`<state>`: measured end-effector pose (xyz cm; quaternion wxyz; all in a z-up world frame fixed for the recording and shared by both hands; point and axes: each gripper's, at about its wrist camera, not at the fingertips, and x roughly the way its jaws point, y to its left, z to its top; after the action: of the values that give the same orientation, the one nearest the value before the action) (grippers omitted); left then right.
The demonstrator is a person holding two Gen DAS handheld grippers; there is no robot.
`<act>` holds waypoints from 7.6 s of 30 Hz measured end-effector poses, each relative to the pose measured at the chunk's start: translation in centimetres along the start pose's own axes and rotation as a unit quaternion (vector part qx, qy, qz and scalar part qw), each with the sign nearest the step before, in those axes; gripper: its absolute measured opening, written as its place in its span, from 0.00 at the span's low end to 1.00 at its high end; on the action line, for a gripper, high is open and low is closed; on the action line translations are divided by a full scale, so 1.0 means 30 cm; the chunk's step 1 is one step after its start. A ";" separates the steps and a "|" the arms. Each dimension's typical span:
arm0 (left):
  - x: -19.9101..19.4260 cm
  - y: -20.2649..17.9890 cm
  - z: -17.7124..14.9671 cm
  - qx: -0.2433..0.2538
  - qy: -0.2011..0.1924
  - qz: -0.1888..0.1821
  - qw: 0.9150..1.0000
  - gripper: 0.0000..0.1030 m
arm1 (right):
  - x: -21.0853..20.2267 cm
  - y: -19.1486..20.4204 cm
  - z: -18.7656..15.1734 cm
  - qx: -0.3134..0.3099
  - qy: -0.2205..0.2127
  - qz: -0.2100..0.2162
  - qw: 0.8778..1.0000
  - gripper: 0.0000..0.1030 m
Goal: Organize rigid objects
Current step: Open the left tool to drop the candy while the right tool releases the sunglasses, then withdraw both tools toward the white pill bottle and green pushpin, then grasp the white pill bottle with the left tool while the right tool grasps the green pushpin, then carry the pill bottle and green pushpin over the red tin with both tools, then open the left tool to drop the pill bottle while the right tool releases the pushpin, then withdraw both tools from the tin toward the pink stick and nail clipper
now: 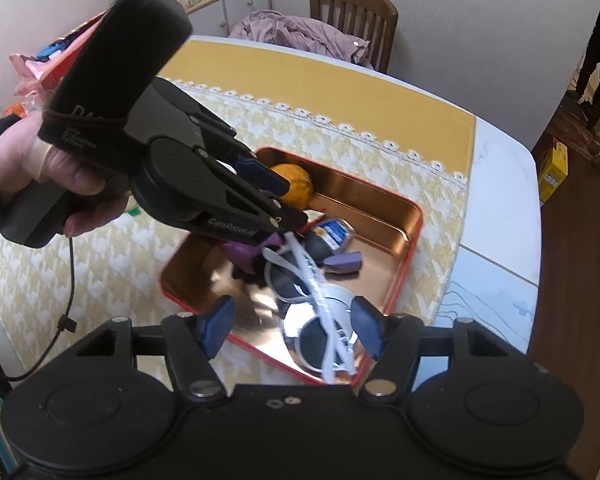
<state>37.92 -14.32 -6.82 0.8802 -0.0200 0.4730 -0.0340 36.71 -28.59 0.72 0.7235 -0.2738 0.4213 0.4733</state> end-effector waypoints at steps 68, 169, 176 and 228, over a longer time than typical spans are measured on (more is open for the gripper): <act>-0.118 0.843 -0.400 0.035 0.020 -0.031 0.999 0.79 | 0.645 0.619 0.313 0.042 0.079 0.009 0.996 0.40; -0.110 -0.085 -0.135 0.021 0.042 -0.028 0.998 0.42 | 0.239 -0.151 0.111 -0.015 0.049 -0.045 0.998 0.14; -0.050 -0.072 -0.126 0.008 0.053 -0.019 0.998 0.42 | 0.313 -0.182 0.130 -0.025 0.067 -0.033 0.997 0.14; -0.272 0.060 -0.244 -0.045 -0.016 -0.020 0.999 0.47 | 0.115 0.102 0.100 -0.039 0.044 -0.012 0.998 0.51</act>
<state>27.40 -11.92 -4.21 0.8850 -0.0695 0.4594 -0.0300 35.65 -23.40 -0.78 0.6990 -0.3273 0.4305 0.4679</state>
